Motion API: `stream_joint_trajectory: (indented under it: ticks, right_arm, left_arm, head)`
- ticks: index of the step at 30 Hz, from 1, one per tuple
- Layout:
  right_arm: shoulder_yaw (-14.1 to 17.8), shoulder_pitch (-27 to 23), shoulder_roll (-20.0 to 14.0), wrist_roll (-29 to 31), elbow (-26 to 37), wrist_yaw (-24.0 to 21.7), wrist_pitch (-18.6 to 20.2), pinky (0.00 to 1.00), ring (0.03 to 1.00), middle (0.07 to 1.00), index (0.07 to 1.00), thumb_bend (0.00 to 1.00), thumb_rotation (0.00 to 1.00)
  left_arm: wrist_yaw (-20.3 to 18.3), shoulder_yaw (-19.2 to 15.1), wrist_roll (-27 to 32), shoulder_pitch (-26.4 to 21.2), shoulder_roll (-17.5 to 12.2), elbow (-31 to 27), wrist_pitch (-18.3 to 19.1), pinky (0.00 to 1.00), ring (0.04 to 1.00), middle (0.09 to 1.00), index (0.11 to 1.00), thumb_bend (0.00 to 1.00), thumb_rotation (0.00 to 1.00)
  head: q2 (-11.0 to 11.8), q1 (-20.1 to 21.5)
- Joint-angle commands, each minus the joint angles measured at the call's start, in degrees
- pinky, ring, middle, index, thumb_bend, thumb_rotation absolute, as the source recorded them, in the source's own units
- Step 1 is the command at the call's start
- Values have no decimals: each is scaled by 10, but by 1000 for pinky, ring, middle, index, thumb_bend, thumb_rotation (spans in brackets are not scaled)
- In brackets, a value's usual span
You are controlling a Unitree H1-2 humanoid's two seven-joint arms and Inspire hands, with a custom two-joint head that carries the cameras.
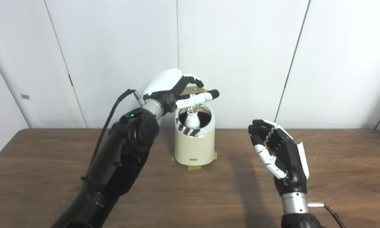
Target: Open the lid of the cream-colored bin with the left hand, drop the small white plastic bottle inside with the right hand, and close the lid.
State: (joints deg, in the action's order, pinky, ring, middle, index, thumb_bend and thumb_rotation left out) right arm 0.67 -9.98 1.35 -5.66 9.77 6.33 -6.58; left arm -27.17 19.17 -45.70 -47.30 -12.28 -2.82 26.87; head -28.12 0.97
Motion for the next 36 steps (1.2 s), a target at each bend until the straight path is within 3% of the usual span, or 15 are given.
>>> stream_joint_trajectory:
  ticks: [1, 9, 24, 28, 36]
  right_arm:
    - [0, -16, 4, 1, 24, 0, -5, 622, 662, 644, 648, 224, 385]
    - [0, -14, 9, -2, 31, 2, 9, 624, 663, 642, 641, 231, 386]
    - [1, -15, 11, -3, 26, 1, 4, 623, 660, 640, 644, 230, 381]
    - [2, -16, 12, -2, 24, 2, 1, 613, 656, 638, 646, 229, 363]
    - [2, -17, 12, -3, 24, 2, 4, 620, 666, 647, 654, 236, 376]
  left_arm:
    - [16, -2, -6, -25, -3, -4, -7, 1000, 924, 843, 767, 773, 1000]
    - [8, 7, -9, -24, -8, -4, -6, 1000, 942, 844, 744, 767, 1000]
    - [23, -1, 2, -14, -9, -1, -17, 1000, 807, 748, 722, 722, 994]
    - [37, -5, 4, -16, -7, 4, -24, 1000, 916, 790, 700, 723, 957]
    - [57, -13, 31, -18, -5, 18, -47, 1000, 831, 790, 759, 708, 876]
  head:
    - [0, 0]
    - [-1, 3]
    - [-1, 4]
    - [0, 4]
    - [1, 5]
